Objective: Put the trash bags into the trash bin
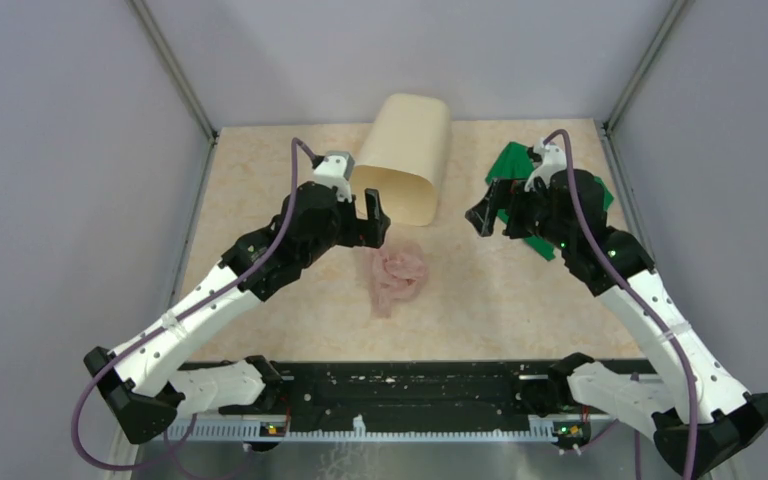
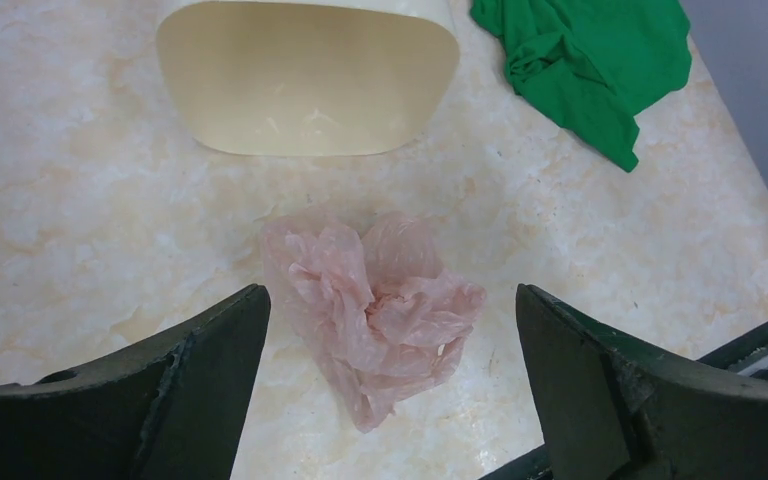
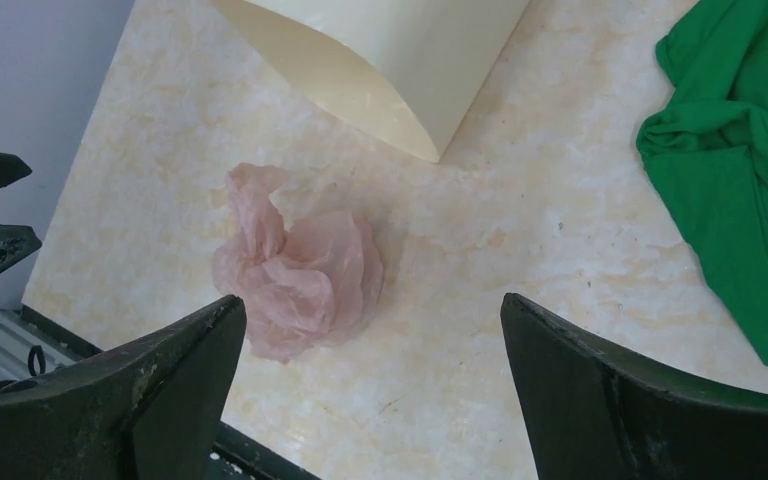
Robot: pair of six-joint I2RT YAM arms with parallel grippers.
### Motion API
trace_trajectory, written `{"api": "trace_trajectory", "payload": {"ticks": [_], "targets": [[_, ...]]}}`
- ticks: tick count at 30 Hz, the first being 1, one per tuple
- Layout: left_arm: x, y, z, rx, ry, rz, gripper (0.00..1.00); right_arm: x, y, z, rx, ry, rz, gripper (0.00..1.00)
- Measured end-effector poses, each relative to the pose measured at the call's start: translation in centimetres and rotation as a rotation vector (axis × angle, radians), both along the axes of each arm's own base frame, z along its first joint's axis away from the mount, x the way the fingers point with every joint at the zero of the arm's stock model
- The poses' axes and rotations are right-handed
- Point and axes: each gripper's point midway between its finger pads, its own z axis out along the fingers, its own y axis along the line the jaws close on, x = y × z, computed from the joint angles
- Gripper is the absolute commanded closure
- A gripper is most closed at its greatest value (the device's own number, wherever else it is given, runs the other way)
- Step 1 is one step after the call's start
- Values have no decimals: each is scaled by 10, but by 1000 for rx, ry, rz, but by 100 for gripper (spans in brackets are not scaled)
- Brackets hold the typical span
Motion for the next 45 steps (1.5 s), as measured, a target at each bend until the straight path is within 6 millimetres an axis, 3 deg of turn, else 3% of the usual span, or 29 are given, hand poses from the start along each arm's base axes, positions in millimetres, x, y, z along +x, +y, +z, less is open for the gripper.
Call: {"api": "trace_trajectory", "payload": {"ticks": [6, 12, 16, 22, 29, 33, 39, 45], "targets": [[1, 7, 0, 8, -1, 33, 2, 2, -1, -2, -16, -2, -2, 1], [-4, 17, 12, -12, -31, 52, 1, 11, -2, -1, -14, -40, -24, 1], [-4, 19, 12, -14, -29, 65, 2, 15, 2, -16, -55, -56, -39, 1], [-1, 30, -10, 20, 22, 91, 2, 19, 32, -40, -132, -99, -13, 1], [8, 68, -63, 51, 152, 177, 2, 38, 49, -77, -185, -123, -45, 1], [3, 89, -87, 41, 221, 212, 2, 54, 58, -88, -193, -166, -73, 3], [-7, 88, -85, 10, 220, 177, 2, 86, 69, -87, -177, -267, -146, 8], [-13, 85, -79, -12, 215, 149, 2, 117, 75, -123, -259, -277, -212, 11]]}}
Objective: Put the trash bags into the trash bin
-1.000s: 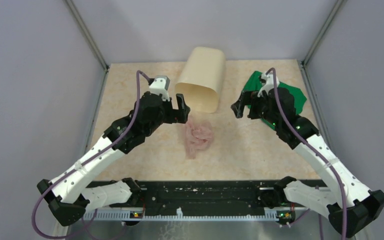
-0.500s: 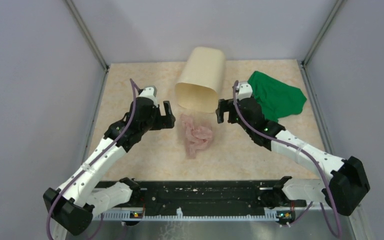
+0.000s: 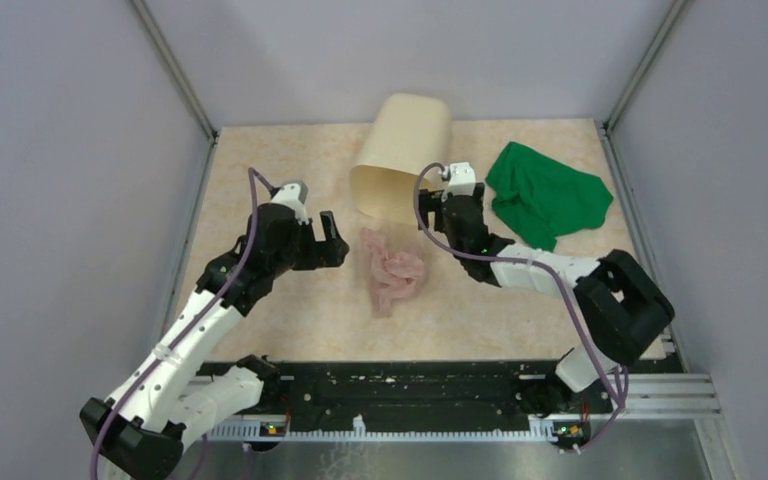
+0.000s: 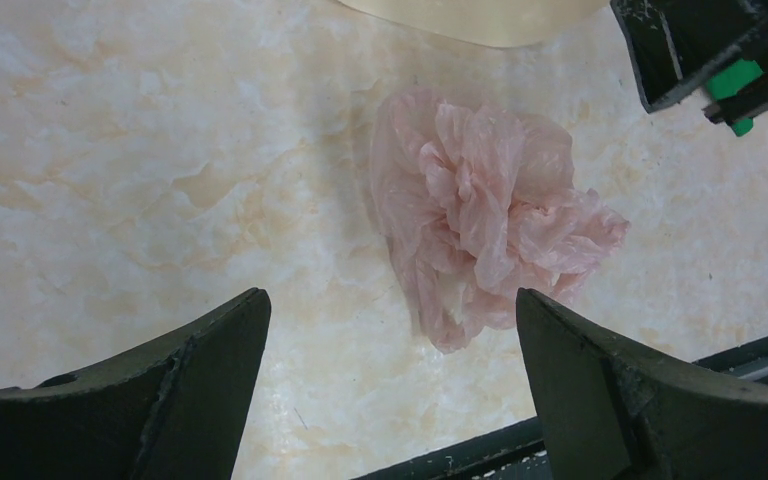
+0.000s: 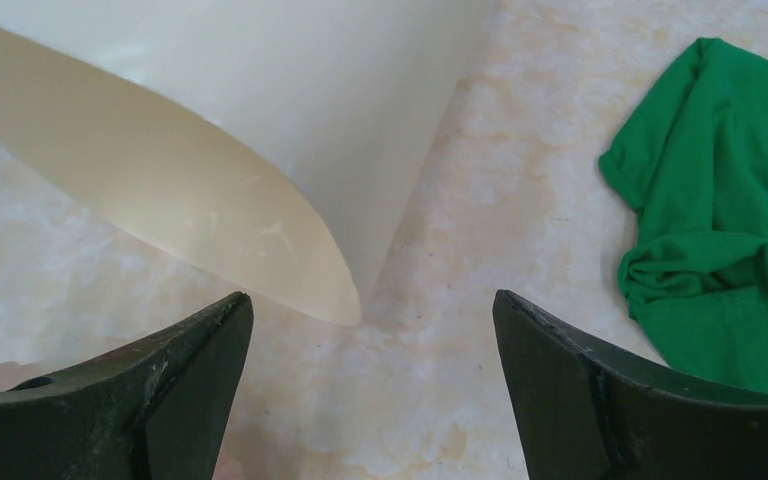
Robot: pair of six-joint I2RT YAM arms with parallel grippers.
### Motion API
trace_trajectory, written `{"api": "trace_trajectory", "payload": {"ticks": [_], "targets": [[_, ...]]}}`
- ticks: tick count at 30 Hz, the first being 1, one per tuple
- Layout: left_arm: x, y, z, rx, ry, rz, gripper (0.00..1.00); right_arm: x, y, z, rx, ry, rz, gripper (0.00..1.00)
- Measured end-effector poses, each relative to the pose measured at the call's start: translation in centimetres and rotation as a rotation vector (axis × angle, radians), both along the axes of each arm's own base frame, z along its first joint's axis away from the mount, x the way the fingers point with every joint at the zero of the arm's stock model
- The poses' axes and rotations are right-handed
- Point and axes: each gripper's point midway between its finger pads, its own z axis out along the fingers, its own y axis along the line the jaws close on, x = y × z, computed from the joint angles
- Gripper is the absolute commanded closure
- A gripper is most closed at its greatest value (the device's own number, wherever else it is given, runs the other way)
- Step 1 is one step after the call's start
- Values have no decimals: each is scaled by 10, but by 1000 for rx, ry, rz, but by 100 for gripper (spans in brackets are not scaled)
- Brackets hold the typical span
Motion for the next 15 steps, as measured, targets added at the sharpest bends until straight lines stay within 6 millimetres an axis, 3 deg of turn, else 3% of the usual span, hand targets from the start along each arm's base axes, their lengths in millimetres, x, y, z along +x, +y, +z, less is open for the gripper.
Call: {"api": "trace_trajectory", "payload": {"ticks": [4, 7, 12, 15], "targets": [[-6, 0, -3, 0, 21, -11, 2, 12, -4, -19, -48, -6, -57, 14], [-9, 2, -2, 0, 22, -11, 2, 23, -3, -21, -53, -26, -90, 22], [-15, 5, -1, 2, 25, -11, 2, 45, -6, -28, -29, -51, -149, 24], [-20, 7, -4, 10, 40, -11, 1, 54, -9, -33, -24, -57, -175, 34]]}}
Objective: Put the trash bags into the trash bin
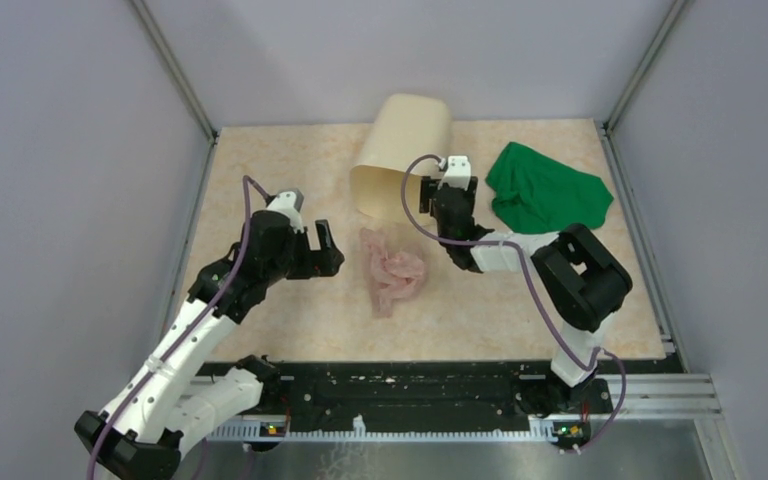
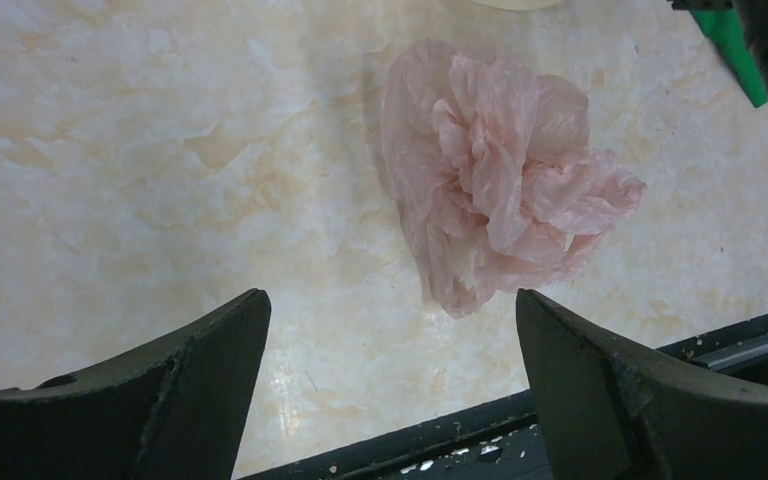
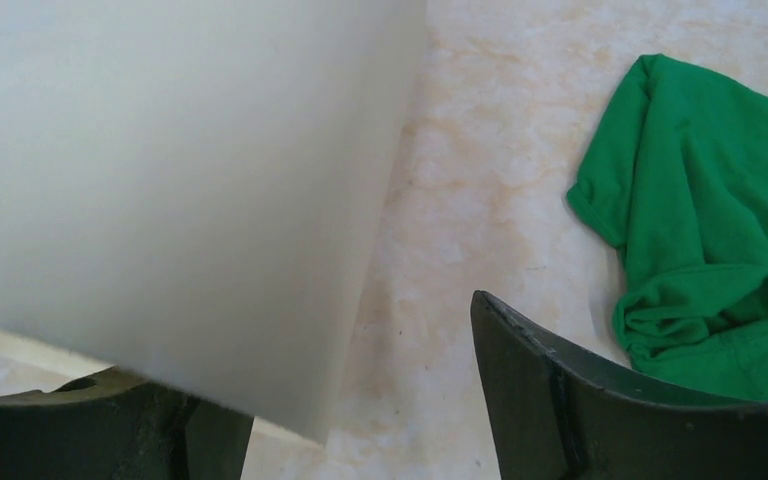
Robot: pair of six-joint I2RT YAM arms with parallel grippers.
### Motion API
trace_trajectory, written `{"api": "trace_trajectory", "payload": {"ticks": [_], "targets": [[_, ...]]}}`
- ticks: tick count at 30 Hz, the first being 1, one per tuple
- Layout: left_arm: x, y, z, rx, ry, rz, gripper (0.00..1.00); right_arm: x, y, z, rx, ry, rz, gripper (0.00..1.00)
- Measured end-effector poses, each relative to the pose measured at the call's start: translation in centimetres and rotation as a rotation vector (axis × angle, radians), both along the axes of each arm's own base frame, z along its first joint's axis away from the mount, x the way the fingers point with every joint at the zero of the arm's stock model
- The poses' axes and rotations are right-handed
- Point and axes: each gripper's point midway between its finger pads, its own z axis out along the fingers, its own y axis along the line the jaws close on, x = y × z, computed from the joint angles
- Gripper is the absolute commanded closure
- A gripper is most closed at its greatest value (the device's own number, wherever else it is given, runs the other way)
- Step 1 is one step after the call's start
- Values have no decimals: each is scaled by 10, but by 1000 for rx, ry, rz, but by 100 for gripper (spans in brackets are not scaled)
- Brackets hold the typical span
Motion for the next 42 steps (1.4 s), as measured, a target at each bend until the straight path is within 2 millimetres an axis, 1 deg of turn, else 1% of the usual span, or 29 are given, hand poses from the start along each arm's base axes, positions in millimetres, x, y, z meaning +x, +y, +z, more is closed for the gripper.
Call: {"api": "trace_trajectory", "payload": {"ticks": [4, 7, 8, 10, 11, 16, 18, 22, 28, 30, 32, 42], "targets": [[-4, 3, -1, 8, 9, 4, 1, 13, 2, 4, -2, -25, -19, 55], [-7, 5, 0, 8, 8, 4, 2, 20, 4, 16, -3, -56, -26, 71], [-7, 5, 0, 8, 8, 4, 2, 22, 4, 21, -5, -66, -29, 77], [-8, 5, 1, 9, 10, 4, 2, 26, 1, 28, -17, -81, -43, 94], [-8, 5, 1, 9, 10, 4, 2, 28, 0, 32, -24, -86, -50, 100], [-9, 6, 4, 9, 4, 1, 2, 36, -13, 39, -56, -64, -97, 100], [-9, 6, 7, 7, -5, -1, 2, 39, -14, 47, -64, -54, -100, 100], [-9, 6, 15, -1, -27, -5, 2, 34, -17, 62, -93, -14, -92, 100], [-10, 6, 21, -7, -46, -15, 2, 28, -22, 108, -105, 43, -68, 100], [-11, 5, 22, -8, -49, -19, 1, 24, -22, 120, -104, 73, -47, 100], [-11, 5, 22, -8, -52, -24, 2, 19, -21, 127, -103, 108, -25, 100], [-14, 0, 25, -28, -52, -55, 2, -15, -17, 153, -86, 301, 87, 100]]}}
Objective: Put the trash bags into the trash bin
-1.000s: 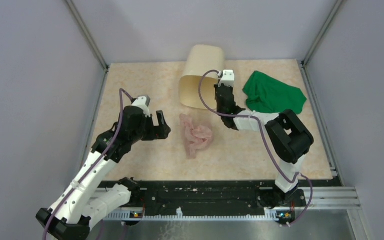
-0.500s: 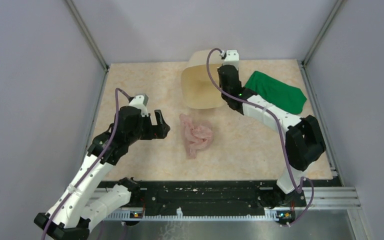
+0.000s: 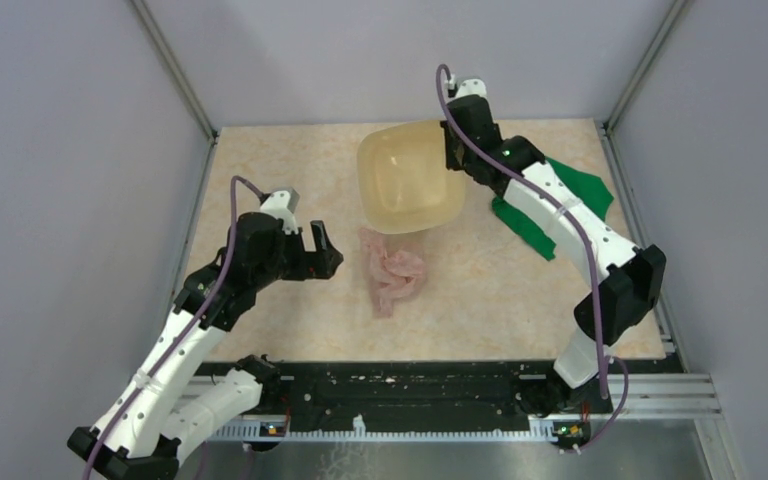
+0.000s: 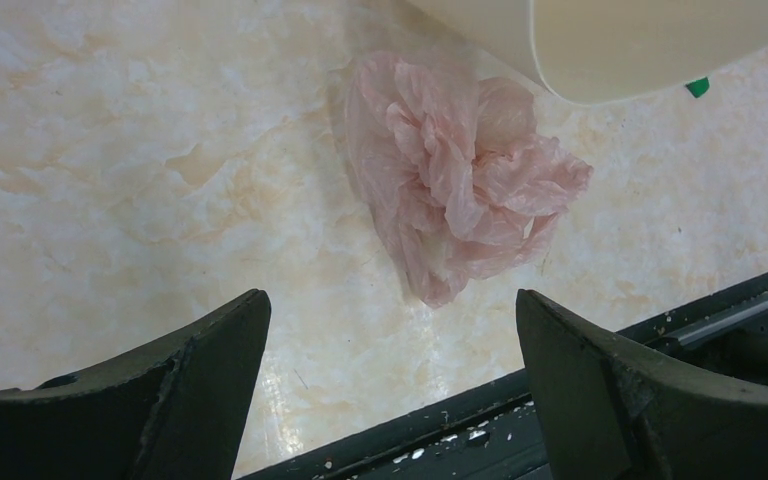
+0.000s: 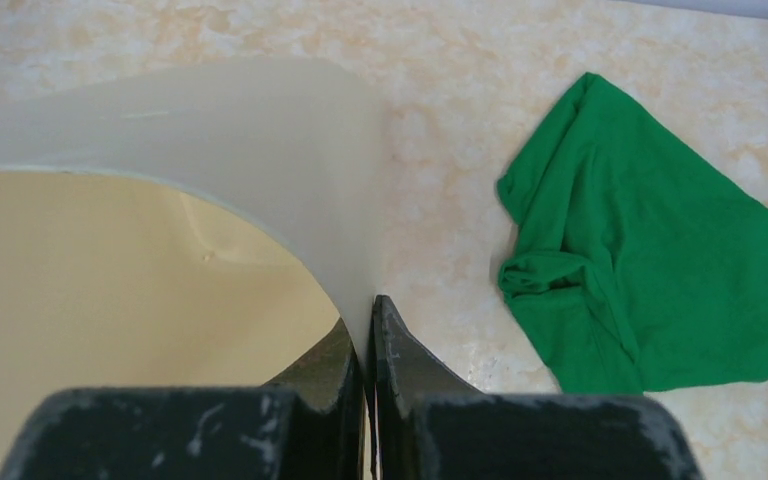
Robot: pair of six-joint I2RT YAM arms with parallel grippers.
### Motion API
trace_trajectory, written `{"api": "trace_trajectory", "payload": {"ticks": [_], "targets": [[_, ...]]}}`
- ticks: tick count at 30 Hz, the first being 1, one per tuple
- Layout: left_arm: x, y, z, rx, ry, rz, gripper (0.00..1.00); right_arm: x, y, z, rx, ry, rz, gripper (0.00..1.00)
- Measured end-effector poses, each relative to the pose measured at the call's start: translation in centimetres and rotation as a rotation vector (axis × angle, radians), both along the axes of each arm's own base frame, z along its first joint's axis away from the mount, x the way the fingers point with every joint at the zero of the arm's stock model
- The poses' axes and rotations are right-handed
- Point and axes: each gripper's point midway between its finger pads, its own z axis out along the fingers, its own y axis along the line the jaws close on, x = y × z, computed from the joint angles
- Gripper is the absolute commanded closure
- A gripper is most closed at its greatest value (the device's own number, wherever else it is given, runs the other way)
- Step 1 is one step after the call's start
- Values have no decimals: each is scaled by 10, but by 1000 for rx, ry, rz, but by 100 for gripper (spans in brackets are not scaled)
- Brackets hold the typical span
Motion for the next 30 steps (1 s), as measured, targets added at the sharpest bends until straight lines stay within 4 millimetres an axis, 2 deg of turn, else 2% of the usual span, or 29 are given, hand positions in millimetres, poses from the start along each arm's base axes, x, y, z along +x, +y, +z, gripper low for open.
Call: {"api": "trace_trajectory", "payload": {"ticks": [4, 8, 11, 17, 20, 27, 30], "targets": [[-1, -2, 0, -5, 2, -13, 1, -14, -2, 13, 9, 63, 29, 100], [-2, -4, 0, -10, 4, -23, 2, -19, -8, 17, 44, 127, 43, 100], [-2, -5, 1, -14, 1, -32, 2, -17, -17, 10, 70, 178, 31, 100], [-1, -11, 6, -38, -17, -53, 1, -16, -30, -19, 90, 303, 12, 100], [1, -14, 6, -48, -23, -64, 2, -10, -28, -21, 118, 325, 14, 100], [2, -21, -7, -53, 9, -91, 2, 6, -15, -21, 168, 338, 29, 78], [4, -25, -11, -63, 18, -97, 1, 10, -9, -20, 187, 335, 39, 72]]}}
